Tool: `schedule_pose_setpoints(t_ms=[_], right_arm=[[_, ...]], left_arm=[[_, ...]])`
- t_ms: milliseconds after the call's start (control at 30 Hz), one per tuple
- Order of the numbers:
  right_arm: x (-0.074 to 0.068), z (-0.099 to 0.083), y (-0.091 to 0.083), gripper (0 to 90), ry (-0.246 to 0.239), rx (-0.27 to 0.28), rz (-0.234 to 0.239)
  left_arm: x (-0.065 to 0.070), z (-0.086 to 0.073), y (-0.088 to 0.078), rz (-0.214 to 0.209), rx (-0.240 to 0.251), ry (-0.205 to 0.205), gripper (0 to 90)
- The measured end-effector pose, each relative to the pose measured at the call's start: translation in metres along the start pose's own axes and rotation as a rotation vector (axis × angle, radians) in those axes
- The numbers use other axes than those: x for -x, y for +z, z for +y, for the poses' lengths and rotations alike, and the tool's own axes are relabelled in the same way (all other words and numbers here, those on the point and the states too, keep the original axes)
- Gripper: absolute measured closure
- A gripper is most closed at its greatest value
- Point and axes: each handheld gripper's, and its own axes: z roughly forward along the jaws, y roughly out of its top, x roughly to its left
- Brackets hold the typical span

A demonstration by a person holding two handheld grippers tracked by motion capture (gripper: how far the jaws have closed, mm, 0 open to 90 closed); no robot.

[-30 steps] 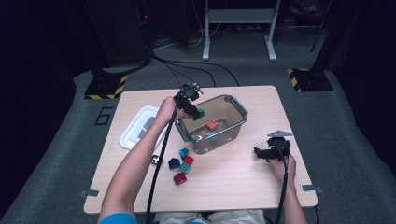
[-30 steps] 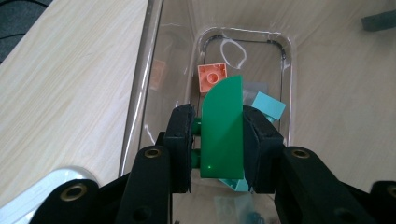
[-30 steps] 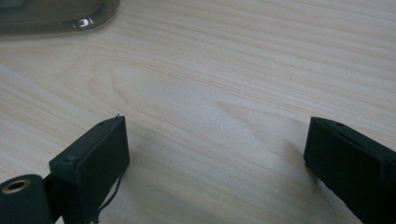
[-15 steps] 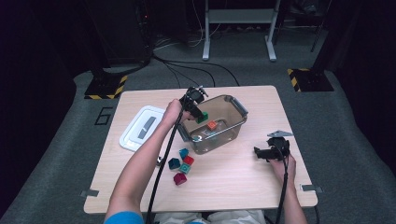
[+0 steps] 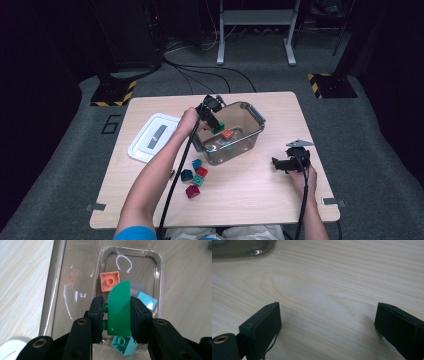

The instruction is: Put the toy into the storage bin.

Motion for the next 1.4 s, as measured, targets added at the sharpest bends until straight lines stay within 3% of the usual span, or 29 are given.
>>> schedule_pose_setpoints(t_ms=[233, 333, 567, 800, 1033, 1400], right_arm=[[0.0, 0.0, 0.0, 6.6, 0.003, 0.002, -0.002], [0.0, 0.0, 0.0, 6.6, 0.0, 0.0, 0.0], [0.0, 0.0, 0.0, 6.6, 0.003, -0.001, 0.001], [-0.001, 0.0, 0.0, 6.5, 0.01, 0.0, -0.001], [-0.001, 0.0, 0.0, 6.5, 0.01, 0.0, -0.001], [-0.001, 0.0, 0.0, 6.5, 0.005, 0.002, -0.002]], left_arm=[[0.0, -0.002, -0.006, 0.0, 0.009, -0.015, 45.6], [0.0, -0.004, -0.014, 0.003, 0.023, -0.014, 35.4], [0.007, -0.017, -0.04, 0.021, 0.079, -0.007, 21.4], [0.012, -0.039, -0.071, 0.05, 0.126, -0.002, 15.8], [0.016, -0.068, -0.09, 0.072, 0.154, -0.009, 14.3], [0.014, -0.112, -0.1, 0.086, 0.171, -0.042, 11.3]])
